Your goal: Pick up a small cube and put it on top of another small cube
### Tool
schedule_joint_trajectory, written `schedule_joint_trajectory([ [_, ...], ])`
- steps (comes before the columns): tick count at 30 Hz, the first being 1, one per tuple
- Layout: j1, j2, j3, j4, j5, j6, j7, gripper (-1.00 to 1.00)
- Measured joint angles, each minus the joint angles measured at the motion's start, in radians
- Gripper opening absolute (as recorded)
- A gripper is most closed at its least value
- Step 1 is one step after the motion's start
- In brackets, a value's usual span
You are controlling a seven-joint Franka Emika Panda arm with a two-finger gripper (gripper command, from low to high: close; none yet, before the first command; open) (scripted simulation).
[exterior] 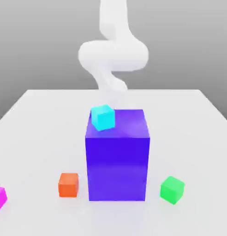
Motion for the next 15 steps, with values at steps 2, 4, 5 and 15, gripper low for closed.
schedule_joint_trajectory([
  [2, 0.01, 0.076, -0.05, -0.001, 0.019, 0.021, -0.047, 0.0],
  [4, 0.019, 0.148, -0.098, -0.002, 0.039, 0.041, -0.093, 0.0],
  [5, 0.023, 0.184, -0.122, -0.002, 0.051, 0.05, -0.117, 0.0],
  [15, 0.016, 0.547, -0.322, -0.006, 0.211, 0.143, -0.386, 0.0],
])
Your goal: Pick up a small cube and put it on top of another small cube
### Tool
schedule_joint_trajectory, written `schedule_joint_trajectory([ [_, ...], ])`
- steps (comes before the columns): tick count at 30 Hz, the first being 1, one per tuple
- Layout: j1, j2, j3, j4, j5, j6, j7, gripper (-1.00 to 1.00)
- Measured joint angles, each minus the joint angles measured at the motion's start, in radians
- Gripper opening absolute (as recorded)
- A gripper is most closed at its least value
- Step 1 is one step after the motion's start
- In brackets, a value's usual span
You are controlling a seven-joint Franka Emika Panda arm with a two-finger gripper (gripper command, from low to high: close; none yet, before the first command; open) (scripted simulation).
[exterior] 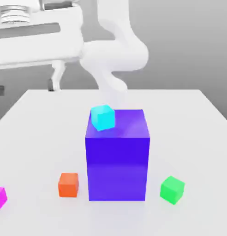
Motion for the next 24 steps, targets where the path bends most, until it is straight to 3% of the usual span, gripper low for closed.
schedule_joint_trajectory([
  [8, -0.112, 0.291, -0.057, -0.002, 0.122, 0.074, -0.211, 0.0],
  [15, -0.219, 0.519, -0.09, -0.011, 0.135, 0.158, -0.331, 0.0],
  [19, -0.303, 0.662, -0.006, 0.02, 0.218, 0.252, -0.406, 0.0],
  [20, -0.326, 0.692, 0.02, 0.028, 0.235, 0.275, -0.42, -1.0],
  [24, -0.326, 0.692, 0.02, 0.028, 0.235, 0.273, -0.42, -1.0],
])
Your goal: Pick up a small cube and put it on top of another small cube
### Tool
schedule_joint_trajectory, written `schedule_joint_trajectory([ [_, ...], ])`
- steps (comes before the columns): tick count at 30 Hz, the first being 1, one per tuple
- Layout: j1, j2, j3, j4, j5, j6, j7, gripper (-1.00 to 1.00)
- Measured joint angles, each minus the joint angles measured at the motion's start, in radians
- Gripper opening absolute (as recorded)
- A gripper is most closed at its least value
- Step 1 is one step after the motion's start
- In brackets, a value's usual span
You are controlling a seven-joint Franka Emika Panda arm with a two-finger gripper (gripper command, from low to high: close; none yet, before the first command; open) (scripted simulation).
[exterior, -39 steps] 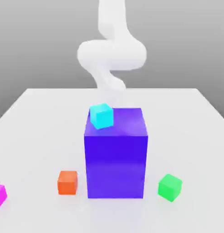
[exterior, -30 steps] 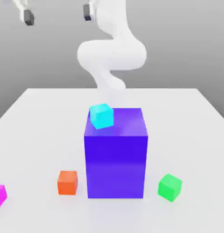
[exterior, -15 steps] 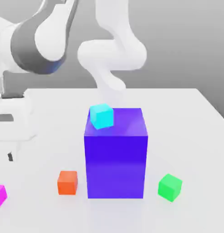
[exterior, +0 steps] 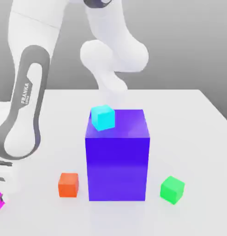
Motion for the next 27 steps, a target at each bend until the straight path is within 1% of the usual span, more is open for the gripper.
schedule_joint_trajectory([
  [3, -0.003, 0.004, 0.003, 0.001, 0.003, 0.002, -0.003, -1.0],
  [7, 0.061, -0.118, -0.081, -0.032, -0.092, -0.082, 0.068, -1.0],
  [8, 0.073, -0.139, -0.082, -0.035, -0.1, -0.09, 0.077, -1.0],
  [15, 0.303, -0.312, 0.031, -0.147, -0.227, -0.076, 0.167, -1.0],
  [20, 0.442, -0.419, 0.138, -0.236, -0.332, -0.067, 0.23, -1.0],
  [24, 0.642, -0.512, 0.231, -0.318, -0.413, -0.063, 0.276, -1.0],
  [26, 0.749, -0.553, 0.246, -0.356, -0.446, -0.06, 0.294, -1.0],
  [27, 0.767, -0.573, 0.251, -0.374, -0.462, -0.059, 0.302, -1.0],
])
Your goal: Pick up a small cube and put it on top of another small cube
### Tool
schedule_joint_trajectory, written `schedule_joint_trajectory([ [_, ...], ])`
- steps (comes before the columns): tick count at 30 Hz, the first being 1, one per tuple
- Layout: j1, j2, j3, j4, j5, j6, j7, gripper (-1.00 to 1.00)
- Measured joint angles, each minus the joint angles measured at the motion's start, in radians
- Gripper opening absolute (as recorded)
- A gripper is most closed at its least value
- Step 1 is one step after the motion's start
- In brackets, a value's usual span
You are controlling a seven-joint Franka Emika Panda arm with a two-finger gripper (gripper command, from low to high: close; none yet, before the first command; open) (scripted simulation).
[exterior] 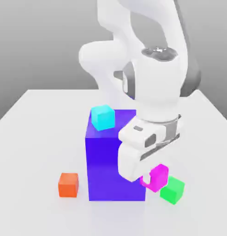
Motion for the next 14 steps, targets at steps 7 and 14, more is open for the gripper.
schedule_joint_trajectory([
  [7, 0.065, 0.032, 0.029, -0.074, -0.005, 0.037, -0.024, -1.0],
  [14, 0.056, 0.188, 0.044, -0.069, 0.028, 0.182, -0.049, 1.0],
])
